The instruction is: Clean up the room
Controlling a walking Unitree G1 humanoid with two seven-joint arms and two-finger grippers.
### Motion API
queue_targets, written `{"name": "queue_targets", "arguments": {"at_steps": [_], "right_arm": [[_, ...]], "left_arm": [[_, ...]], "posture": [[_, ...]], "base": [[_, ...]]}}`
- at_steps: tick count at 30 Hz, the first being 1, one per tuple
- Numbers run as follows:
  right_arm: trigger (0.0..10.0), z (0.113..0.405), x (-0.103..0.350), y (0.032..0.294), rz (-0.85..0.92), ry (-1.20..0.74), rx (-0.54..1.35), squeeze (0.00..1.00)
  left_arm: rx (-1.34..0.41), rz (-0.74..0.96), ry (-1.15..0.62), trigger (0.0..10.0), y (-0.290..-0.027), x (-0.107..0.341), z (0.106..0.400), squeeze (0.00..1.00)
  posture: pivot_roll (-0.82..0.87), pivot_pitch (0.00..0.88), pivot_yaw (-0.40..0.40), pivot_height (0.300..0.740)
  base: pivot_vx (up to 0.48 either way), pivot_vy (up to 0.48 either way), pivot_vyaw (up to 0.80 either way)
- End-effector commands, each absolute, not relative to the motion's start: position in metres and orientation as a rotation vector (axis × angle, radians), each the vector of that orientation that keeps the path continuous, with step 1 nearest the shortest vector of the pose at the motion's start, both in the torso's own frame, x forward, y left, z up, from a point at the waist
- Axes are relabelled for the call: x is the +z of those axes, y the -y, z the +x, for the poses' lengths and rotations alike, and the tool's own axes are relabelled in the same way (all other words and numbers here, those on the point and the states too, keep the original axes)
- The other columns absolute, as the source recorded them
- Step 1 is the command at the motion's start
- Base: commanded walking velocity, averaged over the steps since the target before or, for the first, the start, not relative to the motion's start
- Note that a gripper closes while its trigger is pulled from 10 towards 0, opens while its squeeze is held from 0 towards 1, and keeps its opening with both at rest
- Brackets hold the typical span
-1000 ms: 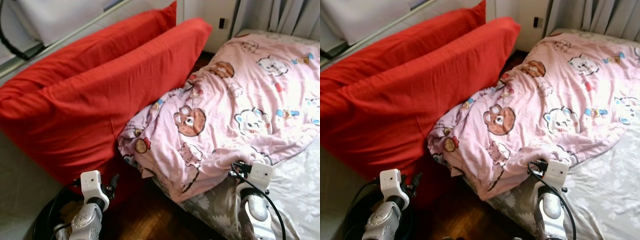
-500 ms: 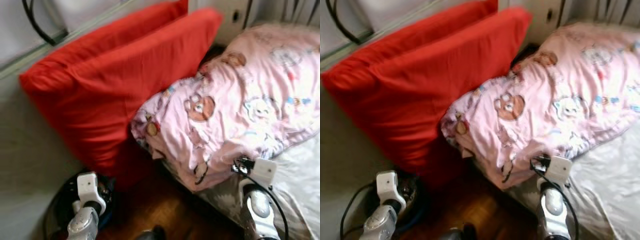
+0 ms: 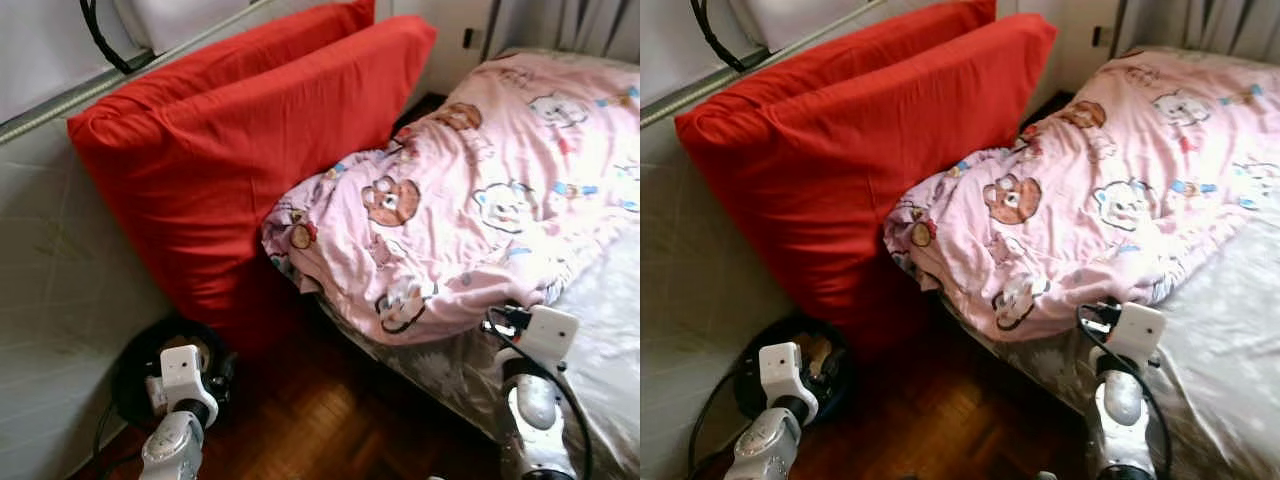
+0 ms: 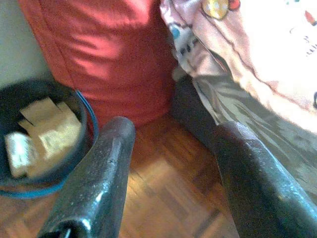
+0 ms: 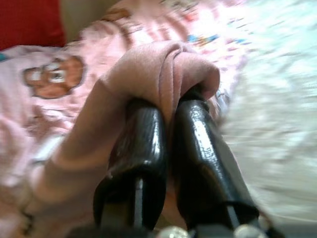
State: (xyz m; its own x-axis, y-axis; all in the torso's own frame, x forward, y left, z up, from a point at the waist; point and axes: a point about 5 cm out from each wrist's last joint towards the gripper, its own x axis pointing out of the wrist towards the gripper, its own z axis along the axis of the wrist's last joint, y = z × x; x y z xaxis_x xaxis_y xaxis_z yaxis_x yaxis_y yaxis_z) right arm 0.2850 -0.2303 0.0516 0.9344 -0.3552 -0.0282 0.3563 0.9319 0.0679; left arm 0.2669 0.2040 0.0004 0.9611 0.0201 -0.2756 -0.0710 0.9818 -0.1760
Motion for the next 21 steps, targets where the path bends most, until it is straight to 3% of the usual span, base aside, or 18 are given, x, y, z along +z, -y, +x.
{"name": "queue_targets", "arguments": {"at_steps": [1,12,21], "right_arm": [[10.0,0.286,0.051,0.221,0.087,-0.012,-0.347,0.00],[10.0,0.283,0.046,0.223,0.082,-0.046,-0.353,0.00],[10.0,0.273,0.017,0.225,0.061,-0.257,-0.357,0.00]], "left_arm": [[0.072,-0.177,-0.301,10.0,-0.213,-0.005,0.259,0.00],[0.073,-0.177,-0.318,10.0,-0.211,-0.008,0.257,0.00],[0.046,-0.169,-0.336,10.0,-0.207,-0.011,0.255,0.00]], "posture": [[-0.05,0.142,0.121,0.740],[-0.05,0.148,0.117,0.740],[-0.06,0.158,0.115,0.740]], "base": [[-0.277,0.000,0.00],[0.000,0.000,0.00],[0.000,0.000,0.00]]}}
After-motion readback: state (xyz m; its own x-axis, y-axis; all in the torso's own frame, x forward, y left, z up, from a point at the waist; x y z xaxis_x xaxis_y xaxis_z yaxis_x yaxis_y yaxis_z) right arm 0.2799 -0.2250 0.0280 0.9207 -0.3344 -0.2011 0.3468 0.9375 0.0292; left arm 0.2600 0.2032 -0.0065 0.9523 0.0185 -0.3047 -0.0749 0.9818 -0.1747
